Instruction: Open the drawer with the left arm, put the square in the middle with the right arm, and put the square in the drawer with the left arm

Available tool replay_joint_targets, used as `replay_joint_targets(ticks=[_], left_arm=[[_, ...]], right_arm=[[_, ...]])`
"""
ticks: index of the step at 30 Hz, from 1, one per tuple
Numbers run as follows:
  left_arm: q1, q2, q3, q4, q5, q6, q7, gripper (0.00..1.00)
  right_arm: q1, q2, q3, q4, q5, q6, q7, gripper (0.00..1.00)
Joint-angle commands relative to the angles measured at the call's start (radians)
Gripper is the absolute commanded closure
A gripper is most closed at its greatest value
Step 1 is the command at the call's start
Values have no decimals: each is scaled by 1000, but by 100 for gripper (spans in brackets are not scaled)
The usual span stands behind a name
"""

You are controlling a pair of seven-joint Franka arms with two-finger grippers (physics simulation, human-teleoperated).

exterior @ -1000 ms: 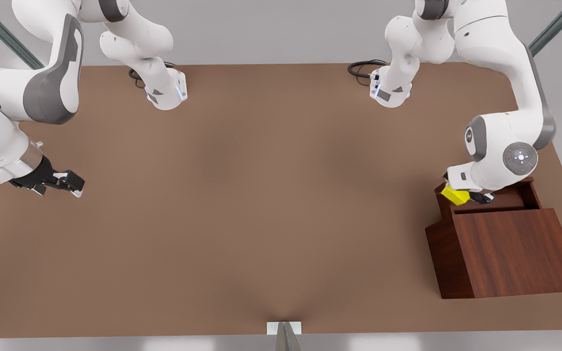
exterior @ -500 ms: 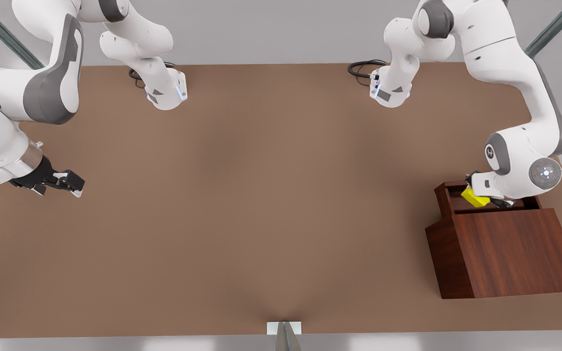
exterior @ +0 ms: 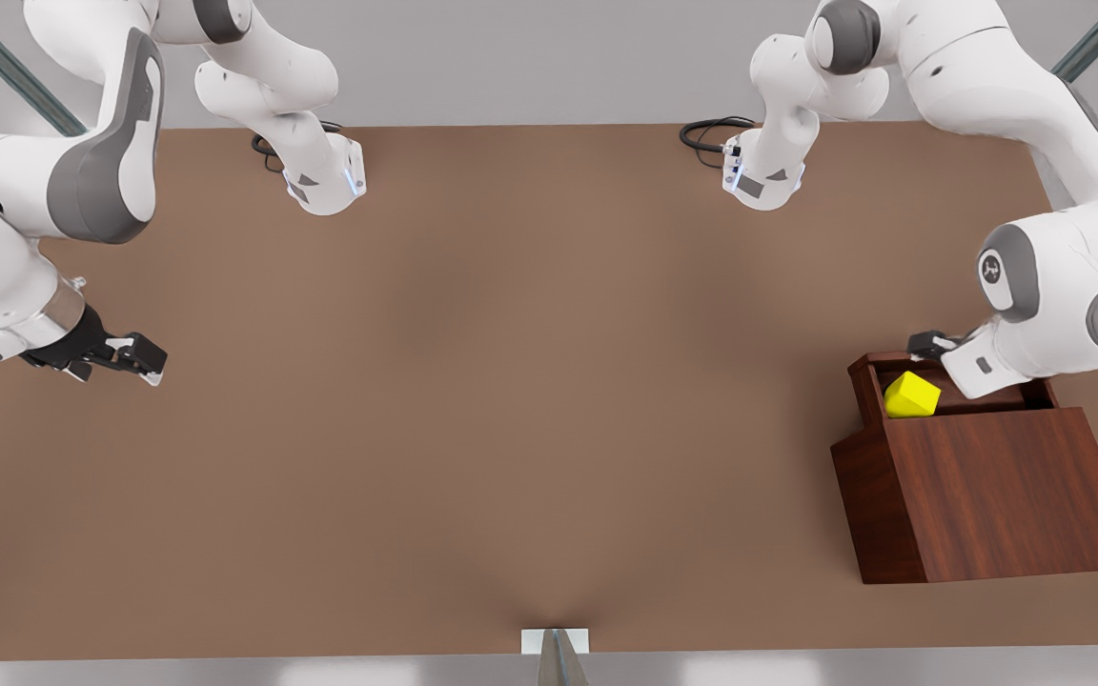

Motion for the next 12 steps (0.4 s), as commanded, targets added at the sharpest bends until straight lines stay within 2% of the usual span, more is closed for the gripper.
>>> replay_joint_targets(ticks=[1,2,3,4,5,6,7,12], left_arm=[[-1,-3,-14,14,-60,0,-61,0],[-3,-7,-33,44,-57,0,-196,0],[15,-39,-116,44,-42,9,-293,0],[106,-73,-250,44,13,12,-385,0],[279,-116,-494,35,124,21,-439,0],[338,-151,-562,0,130,59,-463,0],[339,-216,-567,-92,133,145,-462,0],[384,-250,-633,-141,156,158,-449,0]], right_arm=[[0,0,0,0,0,0,0,0],[0,0,0,0,0,1,0,0],[0,0,0,0,0,1,0,0],[-2,0,0,0,0,4,0,0],[-7,0,-2,0,0,6,0,0],[-10,0,-2,0,0,6,0,0],[-8,0,0,0,0,6,0,0],[-8,0,0,0,2,7,0,0]])
